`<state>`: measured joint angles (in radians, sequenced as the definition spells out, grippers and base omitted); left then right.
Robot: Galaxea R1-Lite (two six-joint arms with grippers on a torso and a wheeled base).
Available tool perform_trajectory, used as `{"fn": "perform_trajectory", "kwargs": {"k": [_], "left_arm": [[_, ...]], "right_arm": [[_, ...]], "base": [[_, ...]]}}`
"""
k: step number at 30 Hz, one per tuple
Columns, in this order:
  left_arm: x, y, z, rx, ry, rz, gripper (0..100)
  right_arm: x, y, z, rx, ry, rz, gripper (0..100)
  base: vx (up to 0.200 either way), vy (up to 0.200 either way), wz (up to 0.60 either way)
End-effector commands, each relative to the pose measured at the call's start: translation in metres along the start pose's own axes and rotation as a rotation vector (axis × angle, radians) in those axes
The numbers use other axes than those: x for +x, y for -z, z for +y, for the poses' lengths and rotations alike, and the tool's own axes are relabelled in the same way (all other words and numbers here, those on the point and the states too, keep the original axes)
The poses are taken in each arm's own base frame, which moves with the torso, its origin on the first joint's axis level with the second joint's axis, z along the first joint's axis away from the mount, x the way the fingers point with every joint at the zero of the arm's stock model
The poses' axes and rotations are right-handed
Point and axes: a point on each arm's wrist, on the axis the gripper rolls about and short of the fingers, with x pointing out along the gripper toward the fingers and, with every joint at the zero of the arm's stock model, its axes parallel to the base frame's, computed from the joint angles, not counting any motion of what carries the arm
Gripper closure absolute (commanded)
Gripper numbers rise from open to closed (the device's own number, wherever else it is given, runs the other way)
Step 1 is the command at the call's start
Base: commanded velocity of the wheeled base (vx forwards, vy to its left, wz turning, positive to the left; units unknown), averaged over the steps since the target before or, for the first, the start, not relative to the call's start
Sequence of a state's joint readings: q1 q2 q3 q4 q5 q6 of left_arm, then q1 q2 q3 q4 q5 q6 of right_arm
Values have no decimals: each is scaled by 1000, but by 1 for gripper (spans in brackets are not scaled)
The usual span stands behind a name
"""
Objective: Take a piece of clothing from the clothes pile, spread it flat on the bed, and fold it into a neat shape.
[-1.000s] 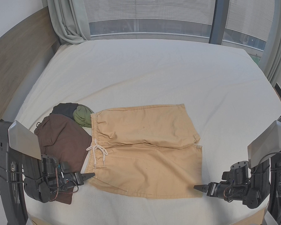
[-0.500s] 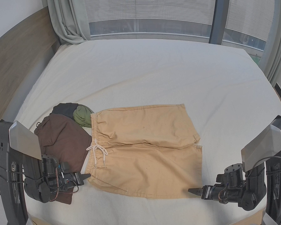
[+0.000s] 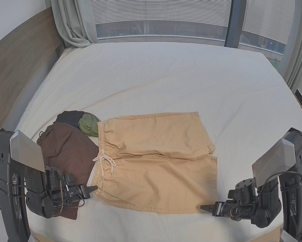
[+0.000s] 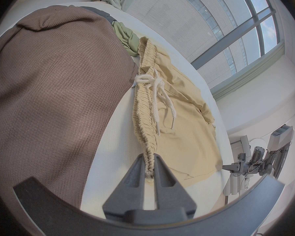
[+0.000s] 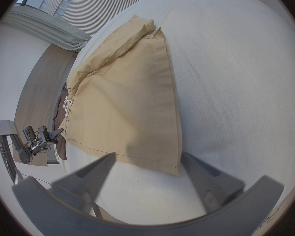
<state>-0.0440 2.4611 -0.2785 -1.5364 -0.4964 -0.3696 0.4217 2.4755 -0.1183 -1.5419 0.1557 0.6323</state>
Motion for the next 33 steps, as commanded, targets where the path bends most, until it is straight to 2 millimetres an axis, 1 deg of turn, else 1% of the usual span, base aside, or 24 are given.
{"fn": "perform_trajectory", "kwargs": {"k": [1, 16, 17, 20, 25, 29, 31, 33], "left_arm": [[0, 1, 0, 0, 0, 1, 100], [0, 0, 0, -1, 2, -1, 100], [-3, -1, -2, -11, 3, 0, 100], [-9, 0, -5, -22, -2, 16, 100], [-21, 3, -11, -39, -9, 44, 100], [-32, 0, -15, -50, -7, 57, 100], [-34, -1, -17, -52, -6, 65, 100], [-40, 0, -21, -66, 0, 104, 100]], "right_arm": [[0, 1, -2, 3, 8, 6, 100], [-13, 1, -2, 14, 15, 5, 100], [-21, 2, -1, 12, 17, 7, 100], [-32, 4, -1, 7, 19, 17, 100], [-34, 2, 0, 2, 18, 6, 100], [-34, 3, 2, -7, 13, 9, 100], [-33, 4, 2, -7, 15, 13, 100], [-33, 4, 3, -11, 12, 14, 100]], "base": [[0, 0, 0], [0, 0, 0], [0, 0, 0], [0, 0, 0], [0, 0, 0], [0, 0, 0], [0, 0, 0], [0, 0, 0]]}}
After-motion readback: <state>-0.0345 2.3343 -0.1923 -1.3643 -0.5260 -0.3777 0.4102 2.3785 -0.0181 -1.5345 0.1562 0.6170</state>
